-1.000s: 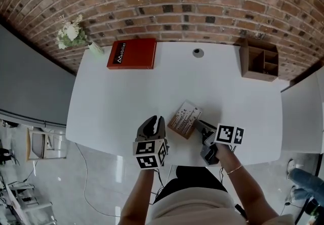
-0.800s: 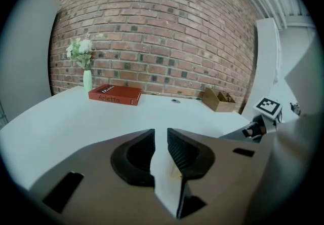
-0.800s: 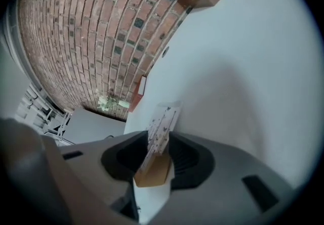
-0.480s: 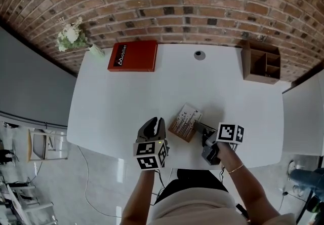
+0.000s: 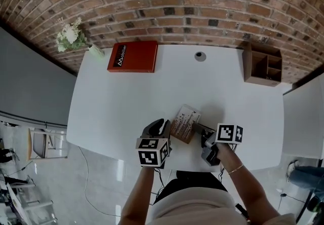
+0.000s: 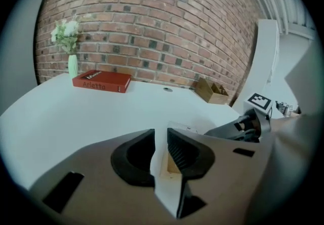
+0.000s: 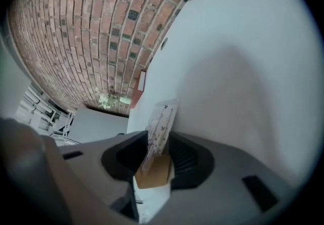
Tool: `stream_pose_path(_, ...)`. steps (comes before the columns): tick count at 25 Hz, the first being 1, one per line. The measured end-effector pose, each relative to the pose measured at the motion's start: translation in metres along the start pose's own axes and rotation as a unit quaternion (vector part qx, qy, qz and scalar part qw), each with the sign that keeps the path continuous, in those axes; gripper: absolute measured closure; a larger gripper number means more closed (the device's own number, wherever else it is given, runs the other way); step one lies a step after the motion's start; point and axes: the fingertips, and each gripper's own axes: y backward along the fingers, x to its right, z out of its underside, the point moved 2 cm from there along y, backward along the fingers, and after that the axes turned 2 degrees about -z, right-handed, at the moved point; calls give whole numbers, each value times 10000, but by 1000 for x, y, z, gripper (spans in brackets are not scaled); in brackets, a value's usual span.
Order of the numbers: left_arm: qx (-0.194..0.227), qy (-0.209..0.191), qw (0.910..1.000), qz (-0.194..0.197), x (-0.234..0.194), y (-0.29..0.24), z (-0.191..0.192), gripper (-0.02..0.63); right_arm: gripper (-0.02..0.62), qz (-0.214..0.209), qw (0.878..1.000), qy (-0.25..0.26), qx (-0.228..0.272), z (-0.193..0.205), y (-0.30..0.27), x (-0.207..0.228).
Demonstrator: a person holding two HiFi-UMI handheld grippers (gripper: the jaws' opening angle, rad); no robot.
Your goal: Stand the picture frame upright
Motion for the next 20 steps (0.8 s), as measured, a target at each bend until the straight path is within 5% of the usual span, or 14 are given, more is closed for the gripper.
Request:
stream_pose_path(10,-1071,-429,9929,285,15,-27,17,492,482,-3,10000,78,-50,0,-4,-2)
stream_pose_path(20,-1601,-661,9847,204,22,-34,25,528,482,-29,9999,72,-75,0,-4,-2)
